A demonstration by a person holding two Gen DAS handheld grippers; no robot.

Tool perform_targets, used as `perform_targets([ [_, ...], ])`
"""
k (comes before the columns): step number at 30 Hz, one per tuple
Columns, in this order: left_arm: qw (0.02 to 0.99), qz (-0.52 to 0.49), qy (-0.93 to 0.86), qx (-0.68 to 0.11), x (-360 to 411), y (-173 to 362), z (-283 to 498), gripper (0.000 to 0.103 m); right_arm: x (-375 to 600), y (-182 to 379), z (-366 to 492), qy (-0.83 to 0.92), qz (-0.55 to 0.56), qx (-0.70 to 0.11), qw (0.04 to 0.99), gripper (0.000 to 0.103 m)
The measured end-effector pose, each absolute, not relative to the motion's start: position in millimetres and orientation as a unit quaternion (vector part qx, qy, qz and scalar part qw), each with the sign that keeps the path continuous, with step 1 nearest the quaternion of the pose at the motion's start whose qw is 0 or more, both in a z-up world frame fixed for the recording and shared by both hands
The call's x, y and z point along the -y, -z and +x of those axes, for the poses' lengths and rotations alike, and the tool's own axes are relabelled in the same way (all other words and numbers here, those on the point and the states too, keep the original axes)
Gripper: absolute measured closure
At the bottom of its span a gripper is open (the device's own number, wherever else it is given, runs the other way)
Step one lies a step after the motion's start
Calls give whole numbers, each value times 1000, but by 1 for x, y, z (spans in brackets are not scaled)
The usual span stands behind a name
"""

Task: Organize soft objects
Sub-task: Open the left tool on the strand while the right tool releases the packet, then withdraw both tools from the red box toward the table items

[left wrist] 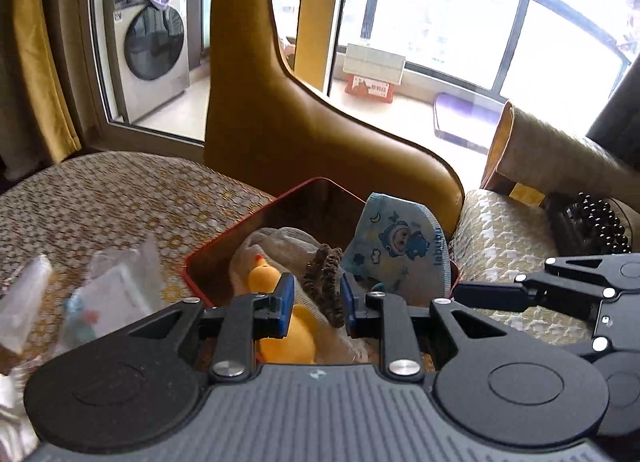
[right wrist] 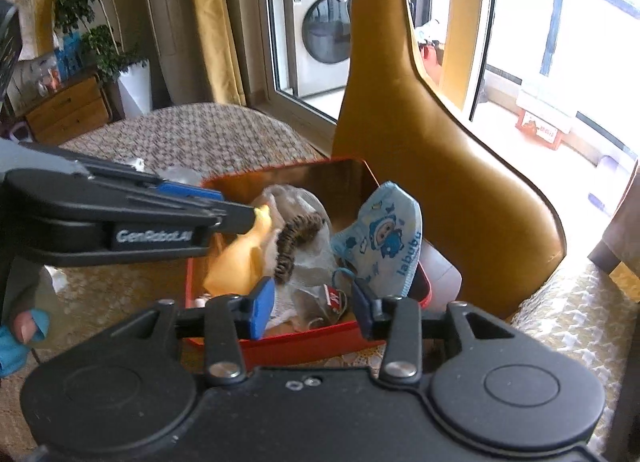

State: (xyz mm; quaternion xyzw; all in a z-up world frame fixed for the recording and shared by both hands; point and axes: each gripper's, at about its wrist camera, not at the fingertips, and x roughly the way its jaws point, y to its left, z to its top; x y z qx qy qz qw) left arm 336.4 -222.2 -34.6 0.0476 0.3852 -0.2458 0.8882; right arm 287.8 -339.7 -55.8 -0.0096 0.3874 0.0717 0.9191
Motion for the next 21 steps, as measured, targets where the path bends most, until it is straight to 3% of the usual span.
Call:
perform_targets([
  [21, 923, 17, 196, -332, 106, -29, 255, 79, 266, 1, 225, -142, -2, -332, 932, 56],
])
